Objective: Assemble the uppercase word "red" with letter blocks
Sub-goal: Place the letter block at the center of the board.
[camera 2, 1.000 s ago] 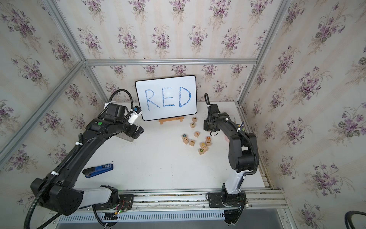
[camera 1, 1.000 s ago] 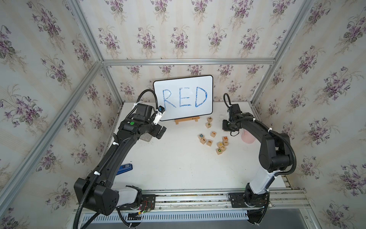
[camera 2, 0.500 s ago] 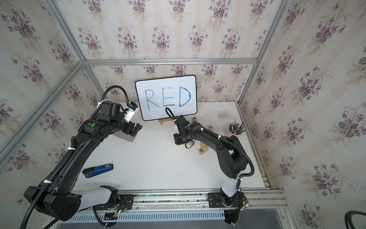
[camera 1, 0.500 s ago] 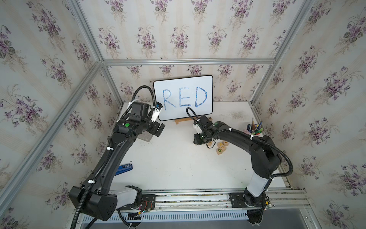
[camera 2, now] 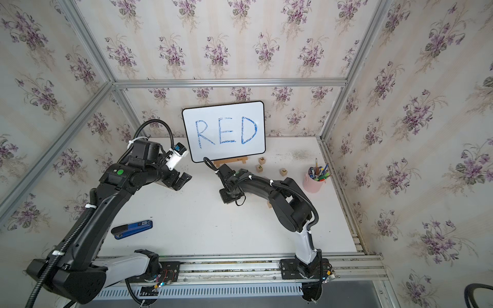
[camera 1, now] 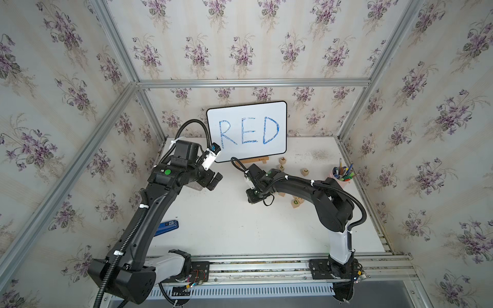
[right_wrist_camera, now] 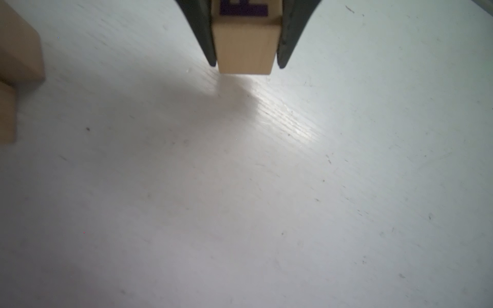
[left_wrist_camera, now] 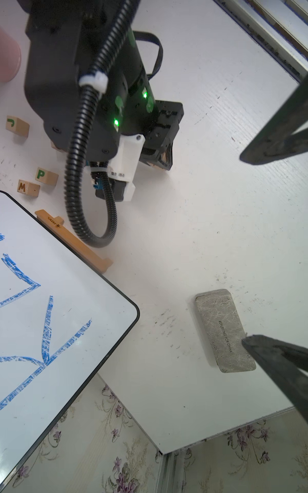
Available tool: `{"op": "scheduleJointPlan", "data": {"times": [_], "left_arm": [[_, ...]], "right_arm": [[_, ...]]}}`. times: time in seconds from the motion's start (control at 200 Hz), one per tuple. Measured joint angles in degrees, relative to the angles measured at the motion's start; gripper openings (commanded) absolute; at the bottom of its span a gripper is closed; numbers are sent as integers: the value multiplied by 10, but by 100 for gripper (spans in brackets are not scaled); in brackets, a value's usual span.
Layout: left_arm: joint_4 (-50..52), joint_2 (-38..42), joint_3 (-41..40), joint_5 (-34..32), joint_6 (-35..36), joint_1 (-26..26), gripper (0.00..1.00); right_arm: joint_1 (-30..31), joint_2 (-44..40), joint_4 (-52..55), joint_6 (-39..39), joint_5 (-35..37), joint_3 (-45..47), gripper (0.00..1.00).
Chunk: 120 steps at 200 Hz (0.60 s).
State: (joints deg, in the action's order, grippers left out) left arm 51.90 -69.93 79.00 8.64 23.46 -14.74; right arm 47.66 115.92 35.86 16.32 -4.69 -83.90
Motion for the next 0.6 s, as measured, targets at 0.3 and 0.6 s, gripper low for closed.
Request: {"op": "scheduleJointPlan", "data": {"times": [0.3,0.6], "left_arm": [[5,8,-21,17,10,0,99],[12,8,-26,33,14,0,99]], "right_arm": [[4,37,16,2,23,-24,30],[11,43,16,4,30,-35,54]]}}
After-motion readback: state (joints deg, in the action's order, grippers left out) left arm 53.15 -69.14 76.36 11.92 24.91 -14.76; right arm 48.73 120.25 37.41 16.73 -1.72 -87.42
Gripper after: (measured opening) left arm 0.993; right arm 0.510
